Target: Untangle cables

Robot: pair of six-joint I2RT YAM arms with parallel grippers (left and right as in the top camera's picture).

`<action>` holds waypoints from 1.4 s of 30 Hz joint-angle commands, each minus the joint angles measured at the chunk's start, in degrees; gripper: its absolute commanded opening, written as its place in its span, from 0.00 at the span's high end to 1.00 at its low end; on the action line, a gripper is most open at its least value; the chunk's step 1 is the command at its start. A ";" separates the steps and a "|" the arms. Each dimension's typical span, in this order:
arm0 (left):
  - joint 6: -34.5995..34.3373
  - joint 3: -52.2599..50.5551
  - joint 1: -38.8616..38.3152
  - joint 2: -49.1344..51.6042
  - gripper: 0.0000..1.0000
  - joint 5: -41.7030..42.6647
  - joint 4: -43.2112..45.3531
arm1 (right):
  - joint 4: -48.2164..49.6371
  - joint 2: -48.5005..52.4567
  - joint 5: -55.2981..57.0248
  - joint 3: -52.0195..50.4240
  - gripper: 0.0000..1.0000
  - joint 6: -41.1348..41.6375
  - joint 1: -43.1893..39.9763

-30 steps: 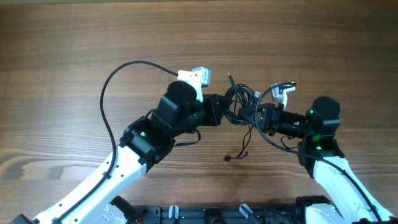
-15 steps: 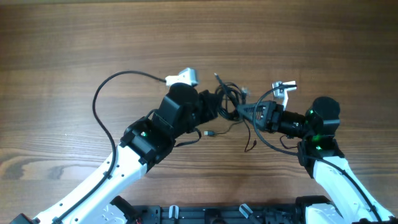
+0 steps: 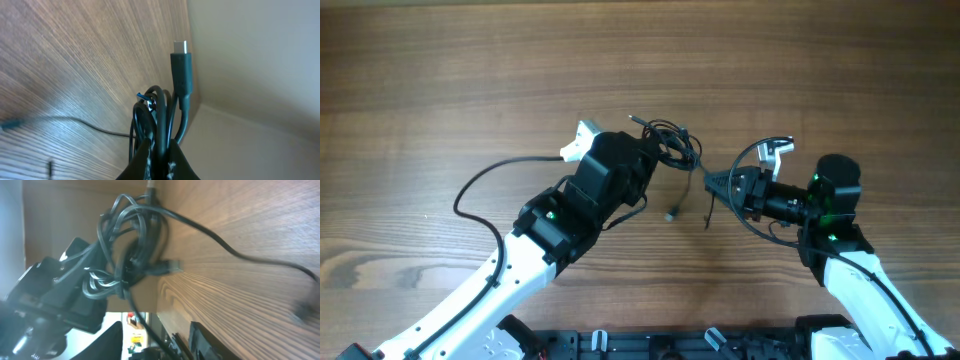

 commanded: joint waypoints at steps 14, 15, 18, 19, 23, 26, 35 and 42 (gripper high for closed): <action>-19.80 -0.26 -0.02 0.17 0.96 -3.52 -2.64 | -1.01 -0.39 4.66 0.52 0.16 8.28 -0.15; -20.00 -0.26 0.09 0.17 0.96 -4.52 -3.23 | -1.07 -0.39 7.50 0.52 0.00 6.38 -0.15; -18.27 -0.26 1.55 0.17 0.96 -5.25 -5.25 | -5.05 -0.39 22.99 0.52 0.00 0.50 -0.31; -15.56 -0.26 2.32 0.17 0.96 -4.68 -5.88 | -7.28 -0.39 27.91 0.52 0.00 2.08 -0.70; -12.76 -0.26 4.28 0.17 0.96 0.37 -8.68 | -8.09 -0.42 30.14 0.55 0.00 5.51 -3.26; -12.83 -0.26 4.85 0.17 0.96 0.76 -10.54 | -4.68 -0.39 22.99 0.55 0.04 5.66 -3.67; -12.74 -0.26 3.52 0.20 0.96 0.79 -5.73 | -0.66 -0.39 10.73 0.52 0.52 5.73 3.21; -12.74 -0.26 0.04 0.24 0.96 0.76 -5.31 | -0.46 -0.39 14.53 0.55 0.57 6.12 7.91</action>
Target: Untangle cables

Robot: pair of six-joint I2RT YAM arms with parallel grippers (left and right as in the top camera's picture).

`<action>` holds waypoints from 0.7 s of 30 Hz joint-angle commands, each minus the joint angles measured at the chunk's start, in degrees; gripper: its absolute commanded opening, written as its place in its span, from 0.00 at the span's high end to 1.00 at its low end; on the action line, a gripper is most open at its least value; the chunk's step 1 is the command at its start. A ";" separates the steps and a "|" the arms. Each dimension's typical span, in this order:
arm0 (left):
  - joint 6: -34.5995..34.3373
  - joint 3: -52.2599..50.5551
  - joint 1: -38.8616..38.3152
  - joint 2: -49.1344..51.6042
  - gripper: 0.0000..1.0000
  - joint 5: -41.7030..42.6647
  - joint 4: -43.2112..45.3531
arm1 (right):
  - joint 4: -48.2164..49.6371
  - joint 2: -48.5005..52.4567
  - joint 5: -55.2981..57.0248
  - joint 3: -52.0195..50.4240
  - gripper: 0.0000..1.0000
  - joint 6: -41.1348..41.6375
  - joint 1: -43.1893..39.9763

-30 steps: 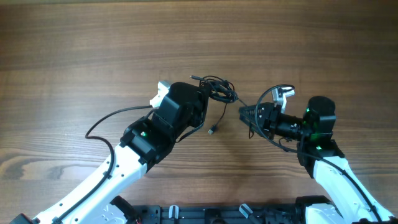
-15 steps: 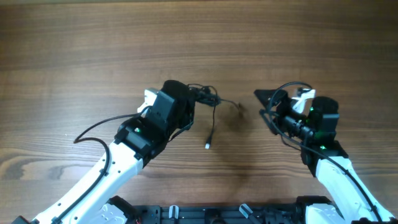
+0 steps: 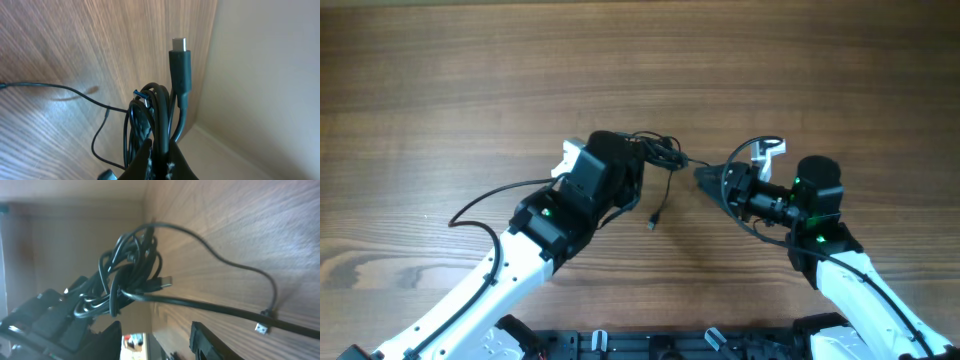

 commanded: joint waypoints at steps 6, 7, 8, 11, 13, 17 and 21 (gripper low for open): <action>1.31 -0.20 -2.08 0.22 0.96 0.48 0.42 | 0.35 -0.35 0.70 0.28 0.61 0.26 0.98; 1.31 -0.20 -2.08 0.22 0.96 0.48 0.39 | 0.37 -0.35 0.17 0.28 0.62 0.31 0.98; 1.31 -0.20 -2.08 0.22 0.96 0.42 0.37 | 0.46 -0.35 -0.85 0.28 0.62 0.44 0.98; 1.38 -0.20 -2.08 0.22 0.96 -2.10 -0.11 | 0.55 -0.35 -3.56 0.28 0.62 0.42 0.98; 3.80 -0.20 -2.08 0.22 0.96 -4.17 -0.20 | 0.55 -0.35 -5.62 0.28 0.62 0.42 0.98; 7.78 -0.20 -2.08 0.22 0.96 -4.66 -0.24 | 0.55 -0.35 -6.54 0.28 0.62 0.39 0.98; 8.83 -0.20 -2.08 0.22 0.96 -3.54 -0.07 | 0.52 -0.35 -5.57 0.28 0.61 -0.20 0.98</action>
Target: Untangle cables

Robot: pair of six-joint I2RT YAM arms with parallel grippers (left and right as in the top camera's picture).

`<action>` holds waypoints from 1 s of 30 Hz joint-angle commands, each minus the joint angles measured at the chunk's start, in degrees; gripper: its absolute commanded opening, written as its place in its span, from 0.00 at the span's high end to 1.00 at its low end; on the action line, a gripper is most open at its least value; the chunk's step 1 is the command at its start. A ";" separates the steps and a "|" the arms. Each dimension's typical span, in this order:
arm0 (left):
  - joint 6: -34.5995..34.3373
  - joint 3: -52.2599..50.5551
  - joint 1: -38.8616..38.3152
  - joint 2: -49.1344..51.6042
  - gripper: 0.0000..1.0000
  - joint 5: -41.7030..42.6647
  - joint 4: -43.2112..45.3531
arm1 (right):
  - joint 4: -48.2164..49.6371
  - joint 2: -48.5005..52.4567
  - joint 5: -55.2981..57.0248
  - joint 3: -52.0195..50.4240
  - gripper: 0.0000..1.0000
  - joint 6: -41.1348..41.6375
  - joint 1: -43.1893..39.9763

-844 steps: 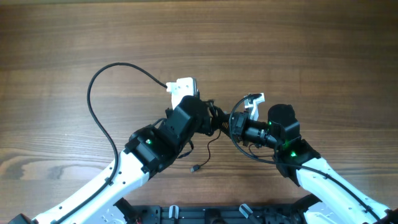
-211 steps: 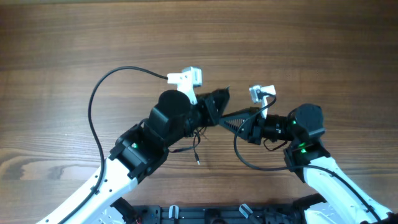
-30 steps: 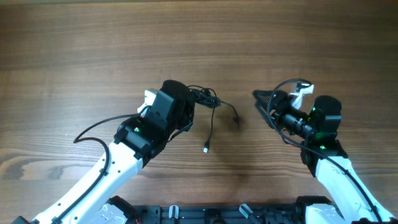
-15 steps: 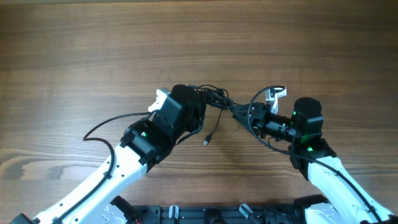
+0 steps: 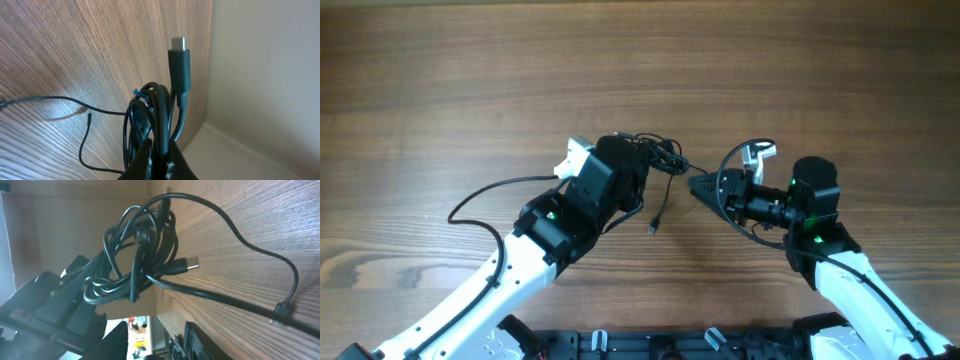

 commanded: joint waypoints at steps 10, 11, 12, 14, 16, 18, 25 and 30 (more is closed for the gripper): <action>3.28 -0.20 -0.35 0.22 0.96 4.33 2.60 | 0.33 -0.35 0.44 0.28 0.60 -0.37 0.22; 3.30 -0.20 -0.46 0.22 0.96 4.52 2.60 | 0.33 -0.35 0.76 0.28 0.60 -0.37 0.22; 3.30 -0.20 -0.70 0.22 0.96 4.50 2.58 | 0.33 -0.35 1.03 0.28 0.61 -0.35 0.22; 3.34 -0.20 -1.29 0.22 0.96 4.44 2.58 | 0.33 -0.35 1.22 0.28 0.60 -0.20 0.22; 4.50 -0.20 -1.44 0.22 0.96 4.17 2.58 | 0.33 -0.35 0.48 0.28 0.61 -0.20 0.22; 6.47 -0.20 -1.44 0.22 0.96 3.56 2.58 | 0.33 -0.35 -0.33 0.28 0.61 -0.17 0.22; 7.78 -0.20 -1.62 0.22 0.96 4.02 2.58 | 0.33 -0.35 -0.09 0.28 0.61 1.33 0.22; 7.72 -0.20 -3.02 0.22 0.96 5.22 3.26 | 0.26 -0.35 2.19 0.28 0.61 2.47 0.22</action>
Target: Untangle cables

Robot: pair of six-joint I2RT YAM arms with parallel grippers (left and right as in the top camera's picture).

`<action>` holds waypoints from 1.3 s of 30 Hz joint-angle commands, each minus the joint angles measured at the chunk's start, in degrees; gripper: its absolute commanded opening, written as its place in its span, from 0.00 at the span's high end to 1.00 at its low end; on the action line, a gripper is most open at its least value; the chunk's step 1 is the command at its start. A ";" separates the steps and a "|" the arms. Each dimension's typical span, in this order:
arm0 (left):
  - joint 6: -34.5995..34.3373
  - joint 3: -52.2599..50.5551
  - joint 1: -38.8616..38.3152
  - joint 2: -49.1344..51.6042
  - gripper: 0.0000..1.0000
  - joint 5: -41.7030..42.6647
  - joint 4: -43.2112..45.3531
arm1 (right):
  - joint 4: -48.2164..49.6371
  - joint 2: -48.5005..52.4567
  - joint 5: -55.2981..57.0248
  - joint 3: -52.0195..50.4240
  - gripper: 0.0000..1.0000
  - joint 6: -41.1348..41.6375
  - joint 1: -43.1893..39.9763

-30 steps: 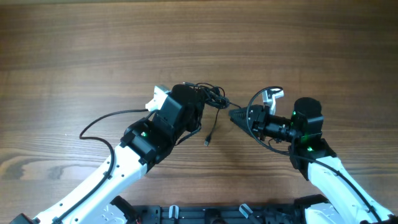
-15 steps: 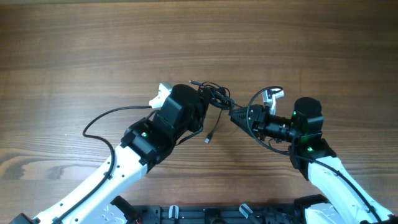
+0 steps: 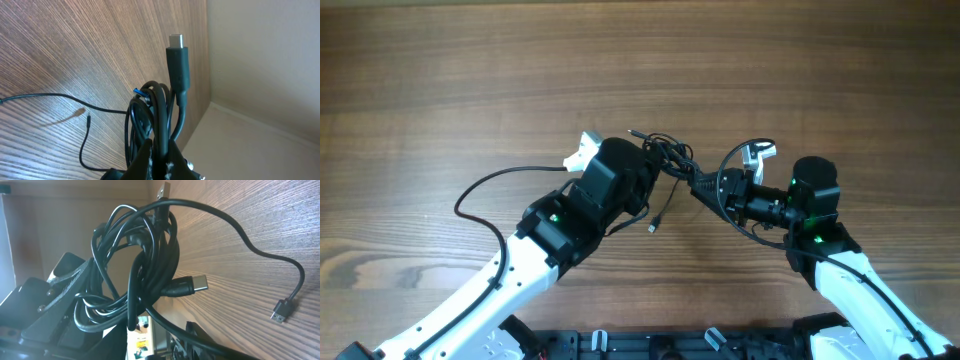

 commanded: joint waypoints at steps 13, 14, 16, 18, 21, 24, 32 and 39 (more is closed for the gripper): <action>-1.99 -0.20 -5.66 0.22 0.96 5.88 6.88 | 0.20 -0.35 6.67 0.28 0.62 8.00 0.22; -1.99 -0.20 -5.88 0.22 0.96 5.84 6.67 | 0.26 -0.35 6.86 0.28 0.62 8.96 0.22; -1.99 -0.20 -6.05 0.22 0.96 5.81 5.33 | 0.35 -0.35 6.82 0.28 0.61 10.84 0.22; -2.01 -0.20 -6.03 0.22 0.96 5.64 3.72 | 0.35 -0.35 6.54 0.28 0.61 12.35 0.22; -2.01 -0.20 -6.05 0.26 0.96 5.64 1.88 | 1.51 -0.35 4.92 0.28 0.61 15.58 0.22; -2.01 -0.20 -6.05 0.68 0.96 5.64 1.84 | 4.17 -0.35 3.96 0.28 0.61 18.58 0.22; -5.03 -0.20 -7.45 2.91 0.96 5.90 6.08 | 5.81 -0.35 6.64 0.28 0.62 19.67 0.24; -5.03 -0.20 -9.14 3.52 0.96 7.34 10.12 | 4.24 -0.35 21.00 0.28 0.60 18.88 0.15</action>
